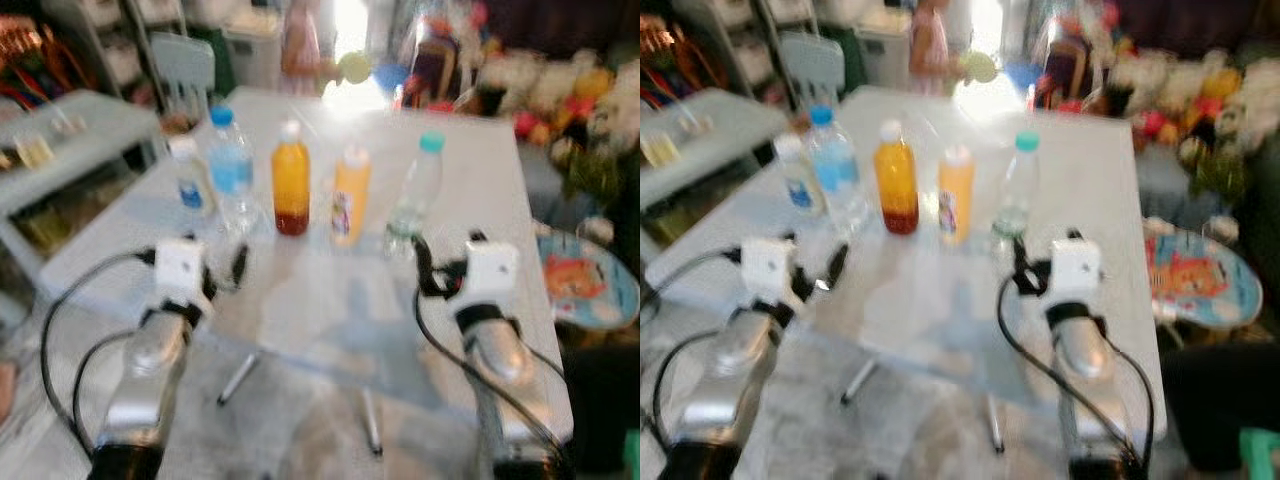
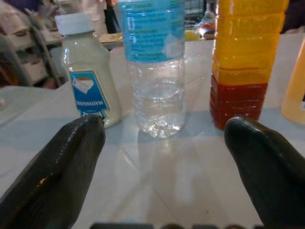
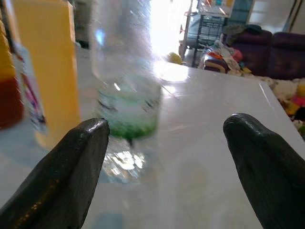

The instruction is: Restocking fridge

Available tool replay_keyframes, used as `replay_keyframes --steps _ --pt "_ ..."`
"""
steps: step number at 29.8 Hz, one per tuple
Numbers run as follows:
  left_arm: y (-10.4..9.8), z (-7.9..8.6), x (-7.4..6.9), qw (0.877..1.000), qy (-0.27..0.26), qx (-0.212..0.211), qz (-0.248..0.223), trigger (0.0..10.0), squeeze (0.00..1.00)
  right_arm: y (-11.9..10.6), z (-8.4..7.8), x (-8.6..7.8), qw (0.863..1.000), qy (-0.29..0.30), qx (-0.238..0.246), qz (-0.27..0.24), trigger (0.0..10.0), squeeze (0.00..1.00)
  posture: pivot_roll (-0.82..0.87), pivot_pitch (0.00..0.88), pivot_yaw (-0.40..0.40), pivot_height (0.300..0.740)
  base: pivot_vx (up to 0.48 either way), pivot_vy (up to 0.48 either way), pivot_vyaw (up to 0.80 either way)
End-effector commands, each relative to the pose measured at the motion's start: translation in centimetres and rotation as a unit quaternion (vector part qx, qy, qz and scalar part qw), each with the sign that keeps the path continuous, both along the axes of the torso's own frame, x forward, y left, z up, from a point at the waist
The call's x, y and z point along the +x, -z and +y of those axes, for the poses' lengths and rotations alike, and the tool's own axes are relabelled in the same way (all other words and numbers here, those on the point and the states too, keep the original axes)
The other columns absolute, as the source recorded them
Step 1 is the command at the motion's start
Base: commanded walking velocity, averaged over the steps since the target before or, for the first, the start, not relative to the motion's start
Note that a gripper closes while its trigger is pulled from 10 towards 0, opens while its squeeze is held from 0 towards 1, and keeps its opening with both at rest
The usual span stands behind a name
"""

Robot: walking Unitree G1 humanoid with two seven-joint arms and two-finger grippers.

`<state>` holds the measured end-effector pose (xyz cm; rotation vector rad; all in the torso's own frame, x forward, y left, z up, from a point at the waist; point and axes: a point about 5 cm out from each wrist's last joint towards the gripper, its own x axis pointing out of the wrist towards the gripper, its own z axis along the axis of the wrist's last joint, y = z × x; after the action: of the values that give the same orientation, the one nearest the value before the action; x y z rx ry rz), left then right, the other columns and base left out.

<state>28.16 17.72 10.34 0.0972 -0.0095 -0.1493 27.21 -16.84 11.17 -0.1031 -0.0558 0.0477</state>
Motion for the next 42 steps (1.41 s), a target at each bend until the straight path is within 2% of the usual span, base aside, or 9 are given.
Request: replay_keyframes --steps 1,2,5,9,13,24,34,41,42 --pt "0.1 0.2 -0.3 1.000 -0.007 0.000 0.000 10.0 0.00 -0.2 -0.5 -0.1 1.000 0.016 -0.015 -0.006 10.0 0.00 -0.04 0.000 0.018 0.740 0.000 0.000 0.00" --pt "0.1 0.4 -0.4 1.000 -0.010 -0.004 0.002 10.0 0.00 -0.3 -0.5 0.0 0.999 0.022 -0.034 -0.011 10.0 0.00 -0.04 0.000 0.021 0.740 0.000 0.000 0.00" --pt "0.1 0.4 -0.6 1.000 -0.010 -0.002 0.002 10.0 0.00 -0.3 0.0 0.3 1.000 0.002 0.004 -0.009 10.0 0.00 -0.04 0.000 0.023 0.740 0.000 0.000 0.00" --pt "0.2 0.2 -0.7 1.000 -0.008 0.001 0.003 10.0 0.00 -0.7 -0.5 0.7 0.999 0.025 -0.033 -0.033 10.0 0.00 -0.03 0.000 0.022 0.740 0.000 0.000 0.00" --pt "0.2 0.1 -0.7 1.000 -0.010 0.001 0.003 10.0 0.00 -1.2 -0.9 1.3 1.000 0.010 -0.020 -0.022 10.0 0.00 -0.03 0.004 0.024 0.740 0.000 0.000 0.00" --pt "0.4 0.0 -1.1 1.000 -0.012 0.001 0.010 10.0 0.00 -3.4 -1.1 2.5 0.998 0.004 -0.017 -0.068 10.0 0.00 -0.01 0.024 0.026 0.740 0.000 0.000 0.00" --pt "0.2 -0.2 -1.8 1.000 -0.003 0.009 0.017 10.0 0.00 -5.8 0.5 4.2 0.994 -0.020 0.001 -0.105 10.0 0.00 0.02 0.058 0.057 0.740 0.000 0.000 0.00" --pt "-1.0 0.8 -1.5 1.000 -0.009 0.017 0.000 10.0 0.00 -5.4 0.3 3.5 0.994 -0.002 0.013 -0.107 10.0 0.00 0.04 0.056 0.057 0.740 0.000 0.000 0.00" --pt "-1.2 1.0 -1.4 1.000 -0.010 0.017 -0.004 10.0 0.00 -4.6 0.3 2.7 0.995 0.007 0.019 -0.095 10.0 0.00 0.03 0.056 0.059 0.740 0.000 0.000 0.00"
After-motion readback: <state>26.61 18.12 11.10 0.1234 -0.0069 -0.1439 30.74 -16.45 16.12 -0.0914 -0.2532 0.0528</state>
